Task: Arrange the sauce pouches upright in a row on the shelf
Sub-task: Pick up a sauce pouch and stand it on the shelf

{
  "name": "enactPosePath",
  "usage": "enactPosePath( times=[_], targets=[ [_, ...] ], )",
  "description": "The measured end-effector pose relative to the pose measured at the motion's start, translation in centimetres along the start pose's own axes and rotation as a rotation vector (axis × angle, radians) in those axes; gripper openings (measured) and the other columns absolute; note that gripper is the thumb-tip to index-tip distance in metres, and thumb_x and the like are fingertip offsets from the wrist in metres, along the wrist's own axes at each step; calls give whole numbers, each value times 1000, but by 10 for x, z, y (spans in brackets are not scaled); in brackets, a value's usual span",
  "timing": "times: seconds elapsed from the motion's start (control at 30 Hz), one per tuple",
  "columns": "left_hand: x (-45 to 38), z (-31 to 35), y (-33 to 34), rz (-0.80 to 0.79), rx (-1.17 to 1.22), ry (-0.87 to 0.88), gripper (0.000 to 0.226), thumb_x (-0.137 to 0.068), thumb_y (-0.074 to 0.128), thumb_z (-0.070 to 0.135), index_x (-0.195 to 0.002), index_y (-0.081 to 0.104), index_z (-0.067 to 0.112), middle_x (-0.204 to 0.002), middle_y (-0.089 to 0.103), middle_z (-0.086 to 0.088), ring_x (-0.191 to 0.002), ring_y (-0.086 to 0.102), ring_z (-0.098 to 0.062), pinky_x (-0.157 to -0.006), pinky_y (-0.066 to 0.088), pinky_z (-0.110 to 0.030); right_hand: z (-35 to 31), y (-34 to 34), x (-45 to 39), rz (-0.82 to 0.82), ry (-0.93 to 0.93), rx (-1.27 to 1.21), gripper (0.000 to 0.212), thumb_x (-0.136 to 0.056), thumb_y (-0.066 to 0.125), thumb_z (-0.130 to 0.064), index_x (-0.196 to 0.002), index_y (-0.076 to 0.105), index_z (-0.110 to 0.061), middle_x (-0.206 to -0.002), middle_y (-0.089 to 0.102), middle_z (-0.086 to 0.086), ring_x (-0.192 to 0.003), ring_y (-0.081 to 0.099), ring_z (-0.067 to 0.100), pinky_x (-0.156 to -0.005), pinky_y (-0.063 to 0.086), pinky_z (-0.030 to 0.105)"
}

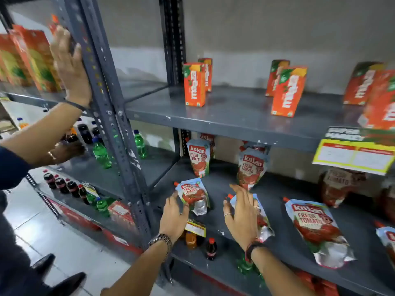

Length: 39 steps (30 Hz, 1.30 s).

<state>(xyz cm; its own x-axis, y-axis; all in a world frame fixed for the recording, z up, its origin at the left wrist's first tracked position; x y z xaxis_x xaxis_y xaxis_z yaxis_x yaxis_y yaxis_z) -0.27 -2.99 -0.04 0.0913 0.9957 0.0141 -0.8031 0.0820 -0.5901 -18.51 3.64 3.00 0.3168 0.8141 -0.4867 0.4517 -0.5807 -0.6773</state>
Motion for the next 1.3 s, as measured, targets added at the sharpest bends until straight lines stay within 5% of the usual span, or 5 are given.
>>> enactPosePath(
  times=[0.3,0.63,0.8,1.0,1.3],
  targets=[
    [-92,-49,26,-201,555,-535,54,-93,47,31,-137,30,6,-119,58,-11,-108,58,-34,-93,47,-40,23,125,-46,-232,676,-392,41,-95,42,-19,-130,45,2,-139,49,21,-130,43,34,-105,32,34],
    [-112,-61,27,-304,650,-600,38,-95,46,19,-128,45,-1,-128,55,-19,-95,62,-32,-69,53,-36,31,167,-65,-359,952,-761,25,-88,55,-8,-104,63,9,-110,66,24,-80,67,27,-75,57,35],
    [-126,-59,5,-226,632,-434,16,-96,43,23,-104,54,15,-115,63,-11,-87,62,-23,-56,52,-27,6,148,-79,-323,832,-855,31,-83,61,-1,-113,59,7,-110,64,18,-87,62,24,-71,56,27],
    [-163,-34,-9,-101,685,-149,21,-95,44,13,-112,54,5,-110,60,-10,-98,58,-21,-89,50,-41,-10,145,-109,-66,641,-778,14,-76,69,-3,-89,65,-8,-91,68,11,-86,64,23,-82,55,35],
    [-147,-57,20,-166,717,-292,35,-93,50,15,-127,49,7,-116,54,-2,-104,53,-14,-86,47,-28,18,151,-89,-142,674,-567,17,-76,66,-1,-80,60,-16,-76,64,2,-81,59,18,-76,51,20]
  ],
)
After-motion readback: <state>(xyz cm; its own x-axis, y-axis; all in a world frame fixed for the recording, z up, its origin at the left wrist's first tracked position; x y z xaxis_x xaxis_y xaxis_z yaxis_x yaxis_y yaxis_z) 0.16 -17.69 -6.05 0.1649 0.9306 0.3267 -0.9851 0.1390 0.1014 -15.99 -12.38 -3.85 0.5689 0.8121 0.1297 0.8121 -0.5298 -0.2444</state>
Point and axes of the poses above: each hand's wrist, its own x-axis away from the middle knuckle, its own y-axis out of the palm, z = x × y, the point moved 3 cm from there along -x, towards the middle knuckle
